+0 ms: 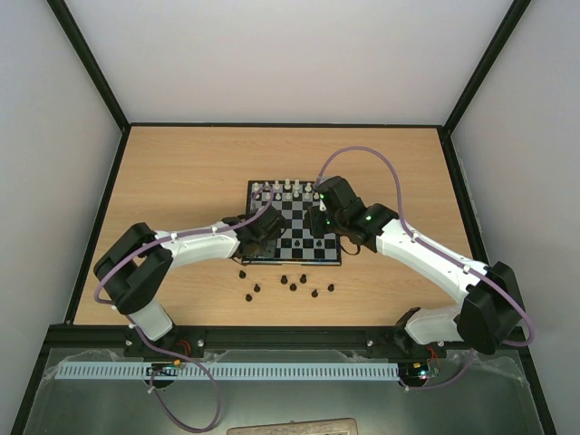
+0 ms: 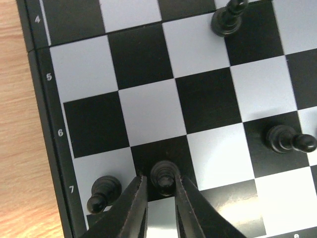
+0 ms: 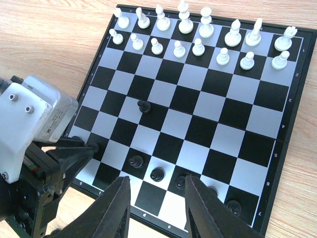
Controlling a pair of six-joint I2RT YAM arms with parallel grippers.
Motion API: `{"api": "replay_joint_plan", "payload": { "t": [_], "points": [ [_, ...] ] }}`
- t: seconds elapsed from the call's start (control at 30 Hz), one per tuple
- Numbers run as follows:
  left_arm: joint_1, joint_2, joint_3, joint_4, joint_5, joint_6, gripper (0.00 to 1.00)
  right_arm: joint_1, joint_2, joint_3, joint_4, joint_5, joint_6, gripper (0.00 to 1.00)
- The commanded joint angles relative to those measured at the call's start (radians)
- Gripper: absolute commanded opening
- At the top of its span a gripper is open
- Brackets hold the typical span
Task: Set up the chess pieces on the board
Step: Move the chess piece to the chessboard, then pick up the chess piece from the chessboard.
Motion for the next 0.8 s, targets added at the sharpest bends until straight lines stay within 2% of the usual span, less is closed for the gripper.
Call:
{"api": "replay_joint_plan", "payload": {
  "t": [0.0, 0.1, 0.37, 0.57, 0.77],
  "points": [
    [-0.009, -0.028, -0.004, -0.049, -0.022, -0.009, 0.21, -0.001, -0.008, -0.014, 0.002, -0.006, -0.006, 0.31],
    [-0.010, -0.037, 0.018, -0.061, -0.025, -0.004, 0.27, -0.001, -0.009, -0.015, 0.002, -0.007, -0.007, 0.31],
    [-0.013, -0.026, 0.129, -0.085, -0.026, 0.023, 0.36, -0.002, -0.018, -0.017, 0.003, -0.003, -0.005, 0.31],
    [-0.012, 0.075, 0.260, -0.094, -0.035, 0.062, 0.47, -0.001, -0.022, -0.018, 0.003, 0.003, -0.005, 0.32],
    [0.020, 0.185, 0.339, -0.077, -0.019, 0.093, 0.49, -0.001, -0.031, -0.020, 0.002, 0.014, -0.005, 0.35]
  ]
}}
